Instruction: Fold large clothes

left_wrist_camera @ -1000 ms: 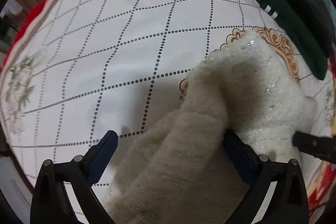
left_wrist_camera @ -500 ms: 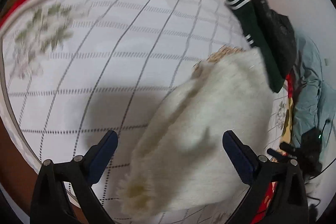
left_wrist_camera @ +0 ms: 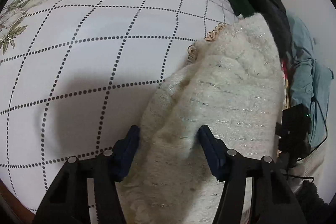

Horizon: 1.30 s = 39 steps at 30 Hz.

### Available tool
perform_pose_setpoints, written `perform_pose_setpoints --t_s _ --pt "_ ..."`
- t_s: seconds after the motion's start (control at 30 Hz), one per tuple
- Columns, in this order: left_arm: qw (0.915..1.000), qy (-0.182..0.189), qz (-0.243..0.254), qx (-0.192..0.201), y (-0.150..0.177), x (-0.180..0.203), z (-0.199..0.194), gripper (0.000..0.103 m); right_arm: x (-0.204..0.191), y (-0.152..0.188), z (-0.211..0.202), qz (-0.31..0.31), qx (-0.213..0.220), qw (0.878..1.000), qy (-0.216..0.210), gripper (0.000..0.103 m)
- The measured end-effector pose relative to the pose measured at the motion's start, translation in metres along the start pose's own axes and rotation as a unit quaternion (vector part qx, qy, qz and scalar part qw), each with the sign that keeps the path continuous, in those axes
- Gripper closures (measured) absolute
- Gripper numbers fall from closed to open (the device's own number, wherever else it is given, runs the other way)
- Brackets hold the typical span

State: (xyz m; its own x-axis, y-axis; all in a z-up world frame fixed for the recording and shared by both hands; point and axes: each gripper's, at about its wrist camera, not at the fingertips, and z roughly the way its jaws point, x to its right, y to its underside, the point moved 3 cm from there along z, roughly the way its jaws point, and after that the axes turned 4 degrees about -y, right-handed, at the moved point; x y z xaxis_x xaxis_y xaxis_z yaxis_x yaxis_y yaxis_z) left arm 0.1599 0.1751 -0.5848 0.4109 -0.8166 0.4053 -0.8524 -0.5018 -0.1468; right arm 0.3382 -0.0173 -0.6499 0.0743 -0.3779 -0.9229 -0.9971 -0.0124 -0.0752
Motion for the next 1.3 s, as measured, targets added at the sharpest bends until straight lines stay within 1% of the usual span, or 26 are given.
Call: perform_pose_setpoints --t_s 0.07,0.13,0.2,0.23,0.27,0.3,0.33,0.37,0.4,0.43,0.47,0.5,0.53,0.57,0.63,0.67,0.77,0.87,0.97,1.07,1.17,1.23,1.3 --pt "1.0000 -0.001 -0.005 0.000 -0.004 -0.005 -0.002 0.046 -0.005 0.001 -0.004 0.026 0.005 1.000 -0.015 0.032" --pt "0.9999 0.006 -0.008 -0.006 -0.008 -0.011 -0.006 0.045 -0.009 0.005 -0.008 0.063 0.010 0.997 -0.042 0.041" --pt "0.9995 0.022 -0.009 -0.018 -0.012 -0.016 -0.006 0.044 -0.014 0.014 -0.015 0.086 0.001 0.993 -0.075 0.042" --pt "0.9993 0.028 -0.007 -0.023 -0.012 -0.018 -0.005 0.044 -0.015 0.020 -0.021 0.083 -0.008 0.993 -0.080 0.042" --pt "0.9991 0.032 -0.005 -0.027 -0.013 -0.019 -0.005 0.043 -0.016 0.025 -0.020 0.072 -0.024 0.995 -0.070 0.038" --pt "0.9990 0.035 -0.002 -0.029 -0.013 -0.020 -0.005 0.042 -0.012 0.028 -0.016 0.068 -0.035 0.996 -0.047 0.031" --pt "0.9989 0.036 0.003 -0.030 -0.013 -0.019 -0.006 0.042 -0.007 0.030 -0.010 0.072 -0.042 0.996 -0.027 0.017" --pt "0.9988 0.037 0.010 -0.030 -0.012 -0.016 -0.005 0.045 0.000 0.031 -0.002 0.073 -0.050 0.996 -0.012 0.010" --pt "0.9991 0.028 0.021 -0.023 -0.012 -0.010 -0.008 0.045 0.004 0.031 0.006 0.071 -0.052 0.996 -0.021 0.007" --pt "0.9992 0.019 0.029 -0.018 -0.009 -0.007 -0.008 0.051 0.004 0.030 0.010 0.074 -0.047 0.996 -0.034 0.007" --pt "0.9991 0.015 0.035 -0.016 -0.009 -0.006 -0.009 0.058 0.002 0.028 0.016 0.075 -0.046 0.995 -0.038 0.007" --pt "0.9991 0.001 0.042 -0.010 -0.010 -0.002 -0.012 0.060 -0.002 0.025 0.019 0.073 -0.043 0.996 -0.034 0.010" --pt "0.9989 -0.011 0.047 -0.001 -0.011 -0.002 -0.016 0.064 -0.006 0.023 0.020 0.073 -0.034 0.996 -0.036 0.022" --pt "0.9987 -0.016 0.048 0.007 -0.014 -0.003 -0.020 0.070 -0.009 0.022 0.019 0.076 -0.024 0.996 -0.044 0.032" --pt "0.9991 -0.011 0.035 0.021 -0.021 -0.008 -0.033 0.078 -0.013 0.023 0.016 0.086 -0.012 0.994 -0.060 0.039" --pt "0.9992 -0.007 0.032 0.025 -0.023 -0.009 -0.038 0.080 -0.017 0.023 0.014 0.089 -0.005 0.994 -0.065 0.042" --pt "0.9991 -0.002 0.033 0.028 -0.028 -0.011 -0.053 0.081 -0.027 0.029 0.007 0.095 0.008 0.992 -0.078 0.046" --pt "0.9988 0.004 0.043 0.021 -0.037 -0.005 -0.061 0.081 -0.041 0.030 -0.009 0.097 0.022 0.991 -0.091 0.048" --pt "0.9984 0.019 0.051 0.013 -0.050 0.001 -0.072 0.081 -0.059 0.029 -0.022 0.093 0.036 0.990 -0.098 0.048" --pt "0.9968 0.030 0.074 0.006 -0.069 0.016 -0.089 0.081 -0.081 0.024 -0.038 0.091 0.054 0.989 -0.103 0.049" --pt "0.9940 0.042 0.102 0.001 -0.096 0.034 -0.111 0.081 -0.110 0.012 -0.058 0.087 0.077 0.987 -0.107 0.049" --pt "0.9905 0.049 0.128 0.003 -0.122 0.055 -0.128 0.081 -0.125 -0.002 -0.082 0.086 0.094 0.985 -0.114 0.049" --pt "0.9863 0.058 0.154 0.009 -0.148 0.079 -0.145 0.081 -0.147 -0.025 -0.107 0.081 0.119 0.982 -0.124 0.049"
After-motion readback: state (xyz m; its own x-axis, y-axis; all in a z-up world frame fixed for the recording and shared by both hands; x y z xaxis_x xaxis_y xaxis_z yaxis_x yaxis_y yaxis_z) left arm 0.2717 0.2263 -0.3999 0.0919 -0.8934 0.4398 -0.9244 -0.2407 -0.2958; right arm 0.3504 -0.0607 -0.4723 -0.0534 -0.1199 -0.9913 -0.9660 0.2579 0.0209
